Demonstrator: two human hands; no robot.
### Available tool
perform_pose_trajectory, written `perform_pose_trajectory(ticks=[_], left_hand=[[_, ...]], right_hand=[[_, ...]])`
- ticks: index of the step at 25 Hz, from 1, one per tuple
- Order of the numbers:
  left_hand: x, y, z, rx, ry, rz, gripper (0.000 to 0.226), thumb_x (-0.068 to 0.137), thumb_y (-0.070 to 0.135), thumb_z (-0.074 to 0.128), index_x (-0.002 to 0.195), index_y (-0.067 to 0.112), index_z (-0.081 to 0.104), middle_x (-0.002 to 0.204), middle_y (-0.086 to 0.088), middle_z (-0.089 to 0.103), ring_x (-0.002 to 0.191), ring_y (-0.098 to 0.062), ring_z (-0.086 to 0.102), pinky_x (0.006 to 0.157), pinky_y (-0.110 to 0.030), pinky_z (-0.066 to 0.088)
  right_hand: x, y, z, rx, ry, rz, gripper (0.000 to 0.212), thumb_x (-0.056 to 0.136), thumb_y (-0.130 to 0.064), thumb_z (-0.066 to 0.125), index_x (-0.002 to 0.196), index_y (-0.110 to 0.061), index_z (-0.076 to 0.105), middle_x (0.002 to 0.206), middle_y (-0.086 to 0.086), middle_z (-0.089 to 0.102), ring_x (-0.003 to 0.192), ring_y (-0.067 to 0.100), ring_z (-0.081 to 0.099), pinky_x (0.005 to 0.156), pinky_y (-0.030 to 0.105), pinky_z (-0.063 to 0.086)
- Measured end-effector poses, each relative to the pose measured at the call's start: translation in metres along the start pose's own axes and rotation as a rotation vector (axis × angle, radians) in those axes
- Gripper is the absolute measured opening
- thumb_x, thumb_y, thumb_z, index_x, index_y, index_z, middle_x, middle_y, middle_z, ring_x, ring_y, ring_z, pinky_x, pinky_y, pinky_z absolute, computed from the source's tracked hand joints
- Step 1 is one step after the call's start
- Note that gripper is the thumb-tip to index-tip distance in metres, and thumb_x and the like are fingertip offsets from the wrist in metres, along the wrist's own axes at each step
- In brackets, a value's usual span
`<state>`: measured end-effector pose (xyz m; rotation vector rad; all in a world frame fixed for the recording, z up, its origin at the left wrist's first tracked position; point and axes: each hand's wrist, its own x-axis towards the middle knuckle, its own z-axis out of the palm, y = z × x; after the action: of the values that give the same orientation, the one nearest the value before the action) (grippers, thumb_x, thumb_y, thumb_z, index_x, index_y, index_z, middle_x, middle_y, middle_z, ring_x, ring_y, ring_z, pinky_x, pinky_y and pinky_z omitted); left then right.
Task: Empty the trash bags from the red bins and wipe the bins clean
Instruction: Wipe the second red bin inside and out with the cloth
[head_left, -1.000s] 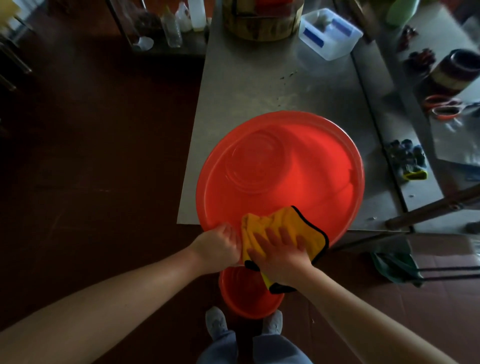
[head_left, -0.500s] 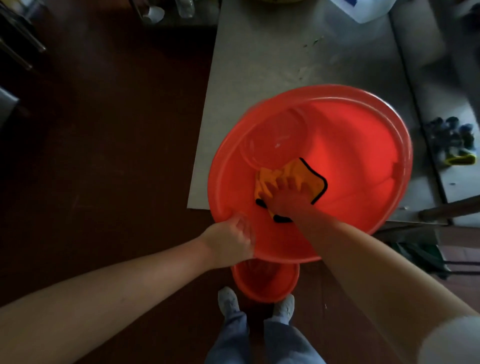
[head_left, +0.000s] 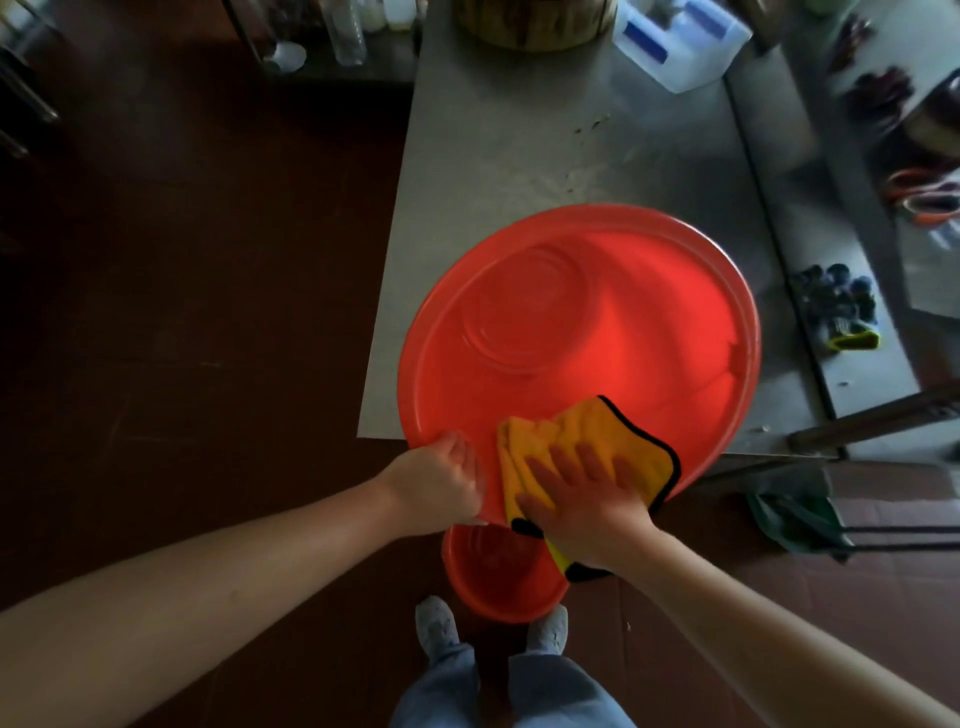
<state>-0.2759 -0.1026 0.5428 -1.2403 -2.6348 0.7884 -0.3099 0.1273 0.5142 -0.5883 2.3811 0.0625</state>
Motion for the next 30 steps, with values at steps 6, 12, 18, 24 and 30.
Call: perform_pose_trajectory(ticks=[6, 12, 18, 24, 30], left_hand=[[-0.004, 0.003, 0.006, 0.014, 0.039, 0.044, 0.053, 0.096, 0.056, 0.047, 0.086, 0.012, 0.076, 0.090, -0.016, 0.076, 0.082, -0.029, 0.074, 0.084, -0.040, 0.059], [-0.002, 0.006, 0.008, 0.025, 0.015, 0.119, 0.036, 0.098, 0.042, 0.053, 0.086, 0.015, 0.075, 0.087, -0.010, 0.075, 0.080, -0.026, 0.073, 0.089, -0.041, 0.057], [0.008, 0.003, 0.003, -0.041, -0.080, 0.107, 0.063, 0.100, 0.061, 0.037, 0.094, 0.009, 0.072, 0.094, -0.012, 0.074, 0.084, -0.028, 0.071, 0.086, -0.041, 0.056], [0.005, -0.007, -0.013, -0.039, -0.162, 0.137, 0.049, 0.095, 0.059, 0.049, 0.081, 0.018, 0.073, 0.082, -0.004, 0.074, 0.076, -0.022, 0.071, 0.080, -0.036, 0.058], [0.009, -0.026, -0.021, -0.066, -0.270, 0.166, 0.056, 0.105, 0.047, 0.028, 0.096, 0.009, 0.067, 0.101, -0.011, 0.073, 0.093, -0.028, 0.069, 0.092, -0.042, 0.052]], right_hand=[[0.038, 0.004, 0.004, 0.032, -0.019, 0.034, 0.089, 0.071, -0.085, -0.005, 0.154, -0.053, -0.001, 0.168, -0.012, -0.005, 0.155, 0.024, -0.009, 0.115, 0.060, -0.004], [0.128, 0.019, -0.018, 0.034, 0.062, 0.041, 0.071, 0.096, -0.072, 0.017, 0.159, -0.041, 0.011, 0.169, -0.001, 0.003, 0.155, 0.031, -0.001, 0.116, 0.063, -0.004], [0.154, 0.023, -0.032, -0.144, -0.013, 0.073, 0.066, 0.097, -0.070, 0.017, 0.157, -0.044, 0.011, 0.168, -0.003, 0.005, 0.154, 0.028, 0.001, 0.117, 0.063, -0.001], [0.086, 0.030, -0.013, -0.083, 0.025, 0.032, 0.072, 0.091, -0.076, 0.012, 0.156, -0.047, 0.010, 0.169, -0.007, 0.004, 0.155, 0.028, -0.001, 0.116, 0.064, -0.001], [0.006, 0.040, -0.012, -0.154, -0.030, -0.047, 0.089, 0.076, -0.087, 0.003, 0.156, -0.049, 0.003, 0.169, -0.010, 0.002, 0.155, 0.025, -0.004, 0.116, 0.060, -0.001]])
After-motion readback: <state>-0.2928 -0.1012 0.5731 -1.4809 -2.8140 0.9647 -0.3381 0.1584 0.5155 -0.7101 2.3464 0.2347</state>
